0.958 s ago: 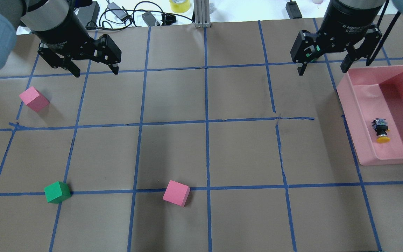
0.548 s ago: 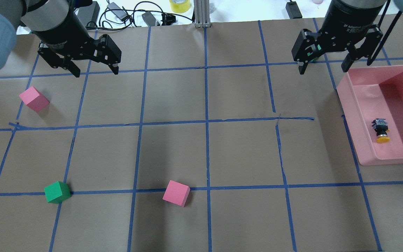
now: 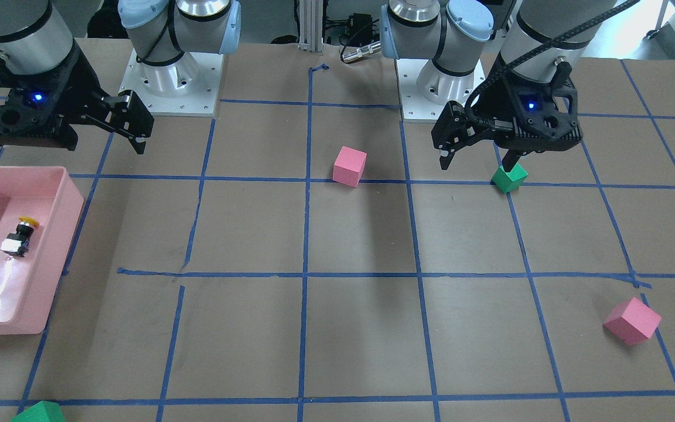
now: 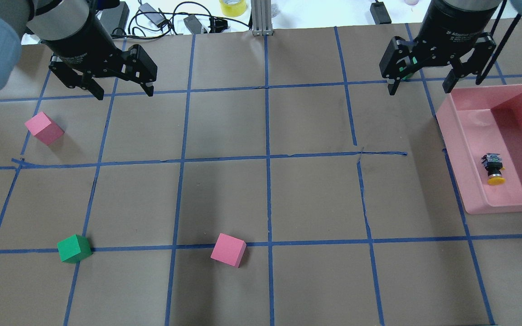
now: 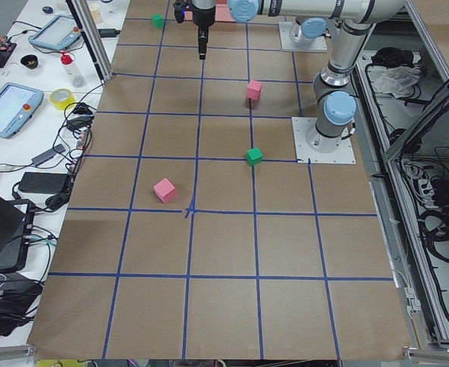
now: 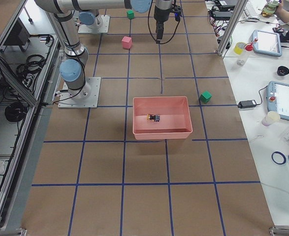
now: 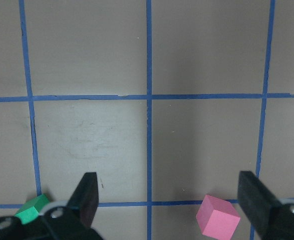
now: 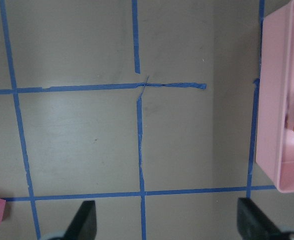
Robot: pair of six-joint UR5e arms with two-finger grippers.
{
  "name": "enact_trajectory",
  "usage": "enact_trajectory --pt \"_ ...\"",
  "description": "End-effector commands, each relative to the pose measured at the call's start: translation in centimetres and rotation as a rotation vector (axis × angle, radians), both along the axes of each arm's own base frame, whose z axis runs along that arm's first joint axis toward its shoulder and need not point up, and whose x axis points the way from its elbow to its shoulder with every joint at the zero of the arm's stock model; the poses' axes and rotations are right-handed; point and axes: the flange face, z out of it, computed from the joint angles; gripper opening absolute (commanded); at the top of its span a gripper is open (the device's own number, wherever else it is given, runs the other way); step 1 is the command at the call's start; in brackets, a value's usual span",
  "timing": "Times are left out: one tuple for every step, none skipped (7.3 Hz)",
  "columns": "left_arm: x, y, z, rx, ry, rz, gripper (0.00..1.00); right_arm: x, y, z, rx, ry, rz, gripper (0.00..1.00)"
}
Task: Align button upright
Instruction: 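Move the right gripper over the pink bin toward the button switch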
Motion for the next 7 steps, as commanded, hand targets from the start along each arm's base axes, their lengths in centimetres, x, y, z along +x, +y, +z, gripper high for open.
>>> enact_trajectory --pt "0.0 0.0 0.0 0.0 0.0 0.0 1.0 -5.8 -0.8 -0.5 0.014 -0.004 -0.113 1.0" --pt "0.0 0.0 0.0 0.0 0.0 0.0 1.0 -7.4 -0.9 -0.6 0.012 0.001 -0.147 1.0" --pt "0.0 0.0 0.0 0.0 0.0 -0.003 1.0 -7.9 -0.9 -0.6 0.014 0.015 -0.146 1.0" --pt "0.0 0.0 0.0 0.0 0.0 0.0 1.0 -9.1 -2.4 -1.3 -0.029 0.024 -0.157 1.0" --pt "0.0 0.0 0.1 -0.002 0.0 0.0 1.0 -11.0 -3.1 -2.6 -0.032 0.093 -0.178 1.0" --pt "0.0 0.0 0.0 0.0 0.0 0.0 1.0 -12.9 -3.4 -4.3 -0.037 0.103 -0.179 1.0" --pt "-0.1 0.0 0.0 0.002 0.0 -0.002 1.0 -14.9 -4.2 -6.5 -0.075 0.11 -0.111 1.0"
